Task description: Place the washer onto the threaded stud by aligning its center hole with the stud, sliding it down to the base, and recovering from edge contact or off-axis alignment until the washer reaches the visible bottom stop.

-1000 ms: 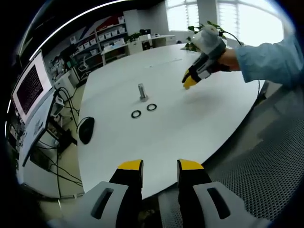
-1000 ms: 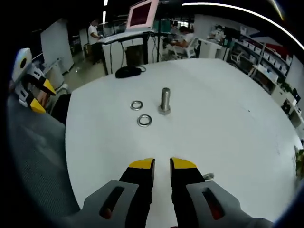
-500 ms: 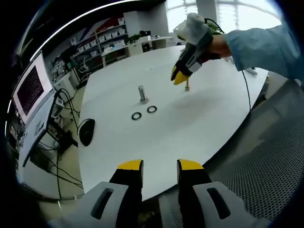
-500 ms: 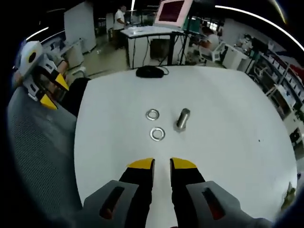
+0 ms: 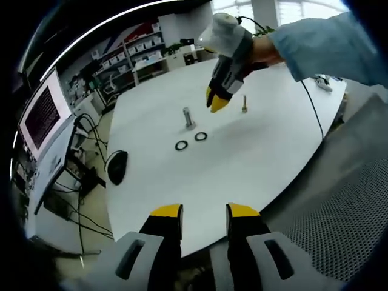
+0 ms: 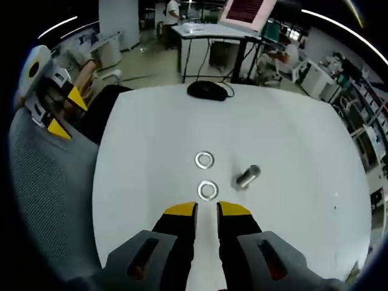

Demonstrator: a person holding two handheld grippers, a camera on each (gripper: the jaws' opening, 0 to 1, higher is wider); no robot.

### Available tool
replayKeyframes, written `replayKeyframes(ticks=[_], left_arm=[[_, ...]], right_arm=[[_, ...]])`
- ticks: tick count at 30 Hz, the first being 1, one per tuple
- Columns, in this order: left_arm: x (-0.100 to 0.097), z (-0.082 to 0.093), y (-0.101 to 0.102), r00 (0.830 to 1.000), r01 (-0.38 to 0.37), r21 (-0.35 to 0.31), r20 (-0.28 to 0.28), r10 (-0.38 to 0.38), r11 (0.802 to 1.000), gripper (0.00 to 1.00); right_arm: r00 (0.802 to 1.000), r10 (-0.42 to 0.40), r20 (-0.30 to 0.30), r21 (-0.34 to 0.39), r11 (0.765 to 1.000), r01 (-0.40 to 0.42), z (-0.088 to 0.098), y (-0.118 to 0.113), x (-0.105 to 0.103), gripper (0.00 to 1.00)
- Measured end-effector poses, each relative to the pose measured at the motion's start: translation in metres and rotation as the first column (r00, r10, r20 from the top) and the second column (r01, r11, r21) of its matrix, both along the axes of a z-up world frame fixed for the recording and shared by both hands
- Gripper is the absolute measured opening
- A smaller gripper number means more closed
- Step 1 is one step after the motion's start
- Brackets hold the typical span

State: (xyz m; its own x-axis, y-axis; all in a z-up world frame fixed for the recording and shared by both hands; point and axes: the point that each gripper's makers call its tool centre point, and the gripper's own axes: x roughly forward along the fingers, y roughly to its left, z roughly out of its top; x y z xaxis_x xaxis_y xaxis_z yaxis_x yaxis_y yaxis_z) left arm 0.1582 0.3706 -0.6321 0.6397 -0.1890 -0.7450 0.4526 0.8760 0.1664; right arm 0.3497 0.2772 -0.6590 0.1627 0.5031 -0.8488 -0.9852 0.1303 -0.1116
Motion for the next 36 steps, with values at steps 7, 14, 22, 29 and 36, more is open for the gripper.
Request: replayKeyframes(ticks=[7,14,22,29,36], left_arm=[[-0.001,-0.004,0.010,1.000,-0.007,0.020,-0.006,0.007,1.000,0.24],[-0.001,-0.004,0.010,1.000,-0.019,-0.007,-0.005,0.019,1.000,0.23],[-0.001,-0.004,0.009,1.000,-0.024,-0.023,-0.006,0.024,0.999,0.21],[0.001,-0.003,0.010,0.999,-0.032,-0.029,-0.007,0.031,0.999,0.21],[0.000,-0.002,0.010,0.999,-0.040,-0.035,-0.012,0.040,0.999,0.21]], right_arm=[[0.998,0.068,-0.014,-0.073,0.995,-0.069,-0.009,0.018,0.014,0.15],[0.993,0.103,-0.065,-0.159,0.981,-0.112,-0.036,0.023,0.021,0.14],[0.975,0.198,-0.099,-0.269,0.938,-0.217,-0.072,0.017,0.019,0.14],[0.972,0.202,-0.117,-0.277,0.934,-0.227,-0.086,0.020,0.020,0.15],[0.972,0.193,-0.135,-0.265,0.938,-0.223,-0.087,0.022,0.023,0.14]])
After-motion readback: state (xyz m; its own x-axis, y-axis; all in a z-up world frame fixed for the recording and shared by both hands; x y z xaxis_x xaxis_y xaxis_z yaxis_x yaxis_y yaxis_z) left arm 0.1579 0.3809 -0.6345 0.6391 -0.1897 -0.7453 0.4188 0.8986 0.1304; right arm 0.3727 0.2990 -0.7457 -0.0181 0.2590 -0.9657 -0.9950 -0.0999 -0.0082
